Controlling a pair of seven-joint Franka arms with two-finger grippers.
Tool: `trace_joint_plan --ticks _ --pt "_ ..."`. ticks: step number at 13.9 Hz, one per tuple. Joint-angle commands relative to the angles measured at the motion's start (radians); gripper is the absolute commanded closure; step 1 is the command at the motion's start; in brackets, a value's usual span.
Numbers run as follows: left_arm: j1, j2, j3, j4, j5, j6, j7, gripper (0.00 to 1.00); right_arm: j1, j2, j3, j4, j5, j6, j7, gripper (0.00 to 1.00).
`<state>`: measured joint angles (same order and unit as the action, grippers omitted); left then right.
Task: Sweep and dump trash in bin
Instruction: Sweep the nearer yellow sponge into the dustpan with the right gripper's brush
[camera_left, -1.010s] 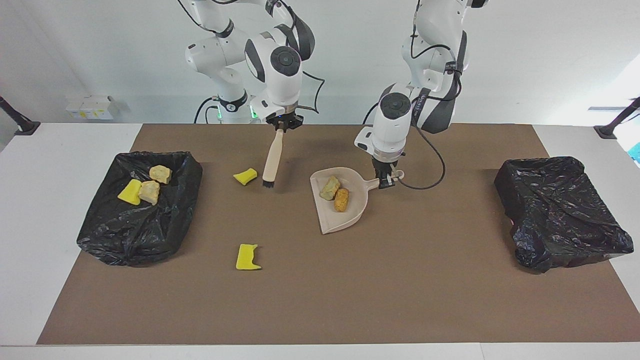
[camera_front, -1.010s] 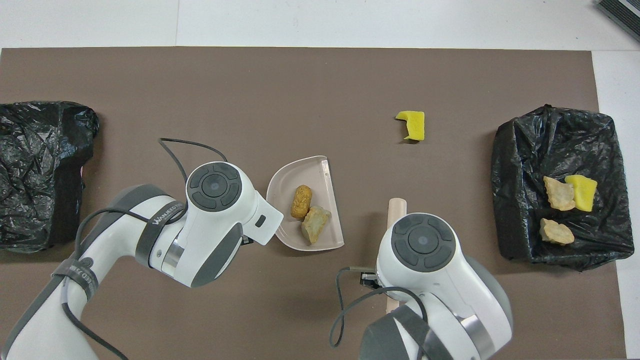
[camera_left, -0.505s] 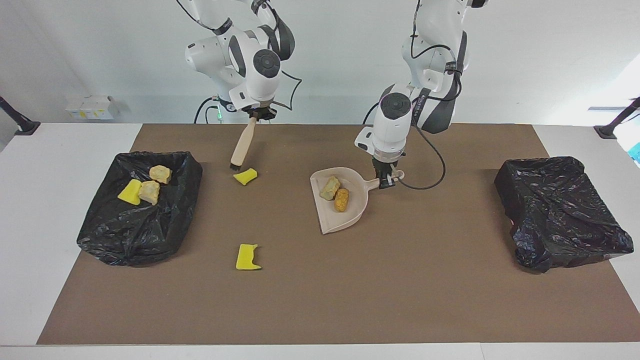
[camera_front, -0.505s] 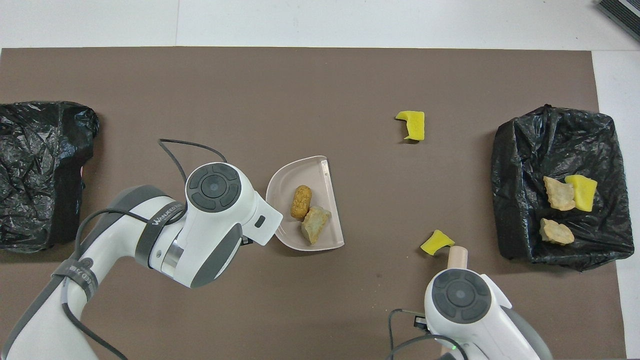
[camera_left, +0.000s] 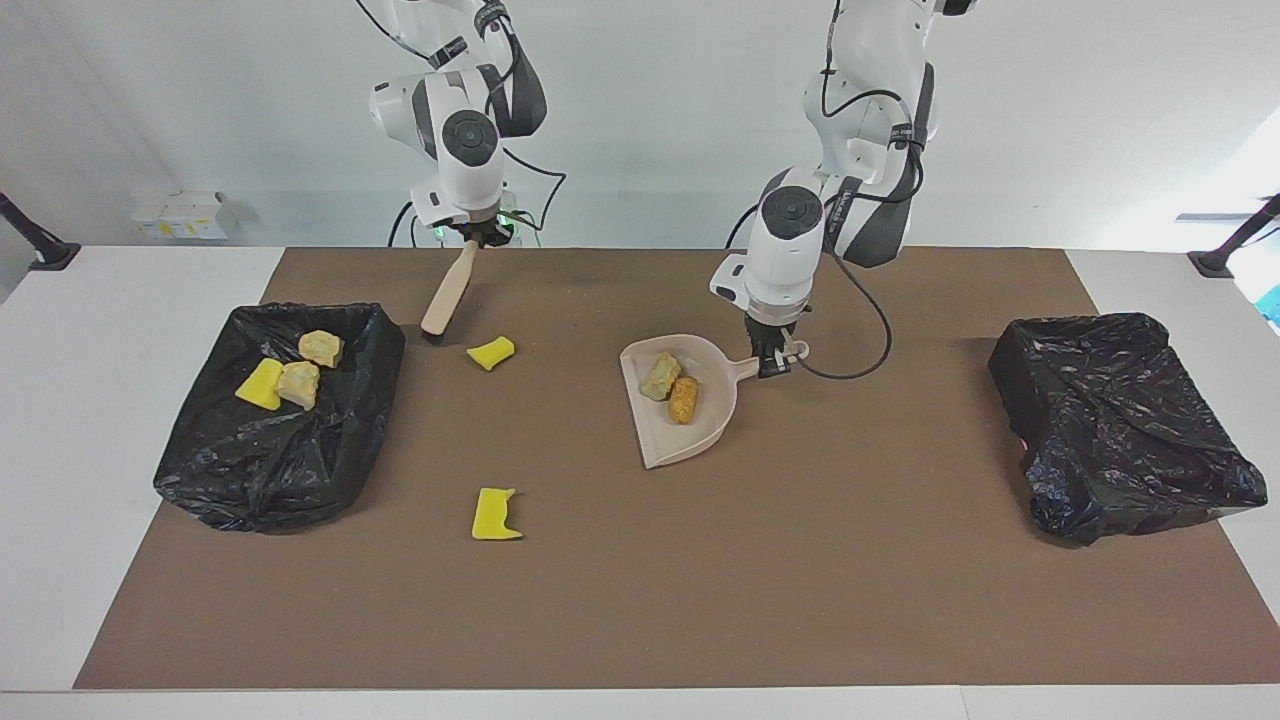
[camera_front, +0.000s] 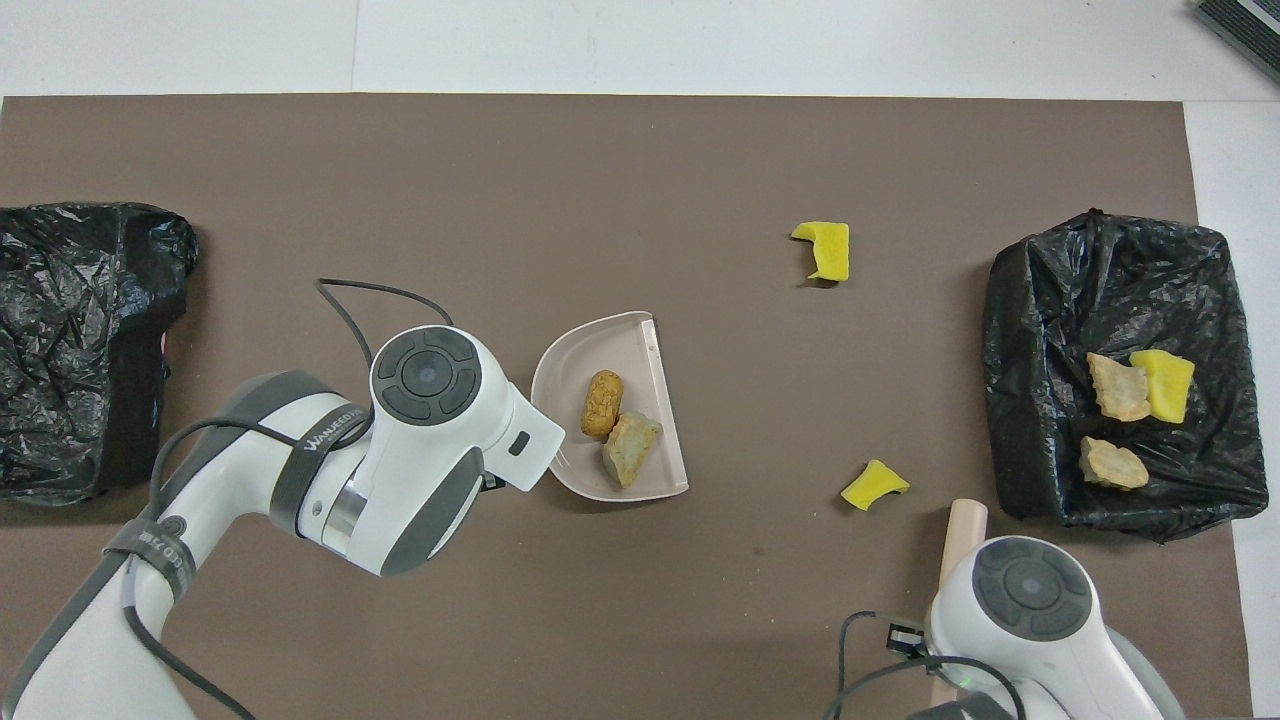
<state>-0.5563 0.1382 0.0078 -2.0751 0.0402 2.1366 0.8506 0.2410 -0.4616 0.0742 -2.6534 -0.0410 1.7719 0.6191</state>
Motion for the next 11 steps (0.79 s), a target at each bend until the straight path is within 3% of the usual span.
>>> trace_joint_plan --ticks 1,5,11 --pt "0.006 -0.028 0.001 -0.049 0.013 0.022 0.005 1.0 -0.06 0.036 0.009 -0.013 -0.008 0.089 -0.099 1.0" --pt "0.007 -0.028 0.001 -0.049 0.013 0.02 0.005 1.0 -0.019 0.125 0.013 0.047 0.038 0.185 -0.084 1.0" --pt "0.007 -0.029 0.001 -0.049 0.013 0.019 0.005 1.0 0.118 0.352 0.016 0.268 0.142 0.244 0.125 1.0"
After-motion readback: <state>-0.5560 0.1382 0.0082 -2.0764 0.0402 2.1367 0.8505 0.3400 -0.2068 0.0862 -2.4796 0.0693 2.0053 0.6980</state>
